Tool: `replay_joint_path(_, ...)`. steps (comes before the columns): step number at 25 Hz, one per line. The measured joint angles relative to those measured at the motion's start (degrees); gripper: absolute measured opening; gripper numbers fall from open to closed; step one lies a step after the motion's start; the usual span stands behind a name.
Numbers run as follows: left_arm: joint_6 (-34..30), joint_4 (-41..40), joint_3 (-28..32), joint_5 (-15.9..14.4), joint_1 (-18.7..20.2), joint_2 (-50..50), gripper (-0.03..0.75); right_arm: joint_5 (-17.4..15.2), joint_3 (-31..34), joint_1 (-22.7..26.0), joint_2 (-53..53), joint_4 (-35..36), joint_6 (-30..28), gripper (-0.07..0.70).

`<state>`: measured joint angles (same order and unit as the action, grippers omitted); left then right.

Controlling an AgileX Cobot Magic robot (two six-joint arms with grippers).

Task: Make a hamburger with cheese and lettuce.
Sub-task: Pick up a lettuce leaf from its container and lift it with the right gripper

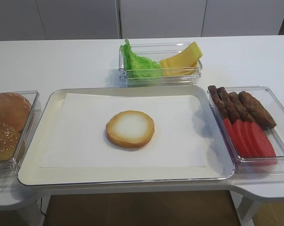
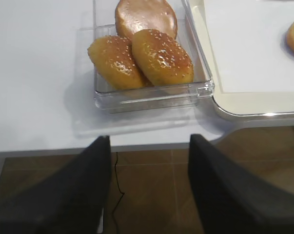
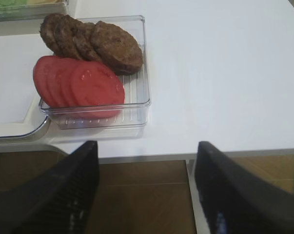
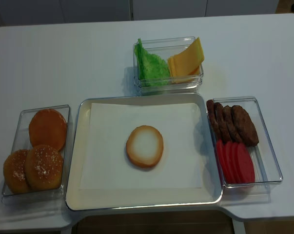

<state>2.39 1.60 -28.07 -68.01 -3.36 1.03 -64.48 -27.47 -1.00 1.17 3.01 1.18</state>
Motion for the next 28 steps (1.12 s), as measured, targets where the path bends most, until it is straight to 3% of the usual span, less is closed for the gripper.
replay_joint_path(28,0.0,0.1,0.0,0.0,0.0,0.0,0.373,0.0,0.0,0.0,0.0,0.0,0.0,0.468)
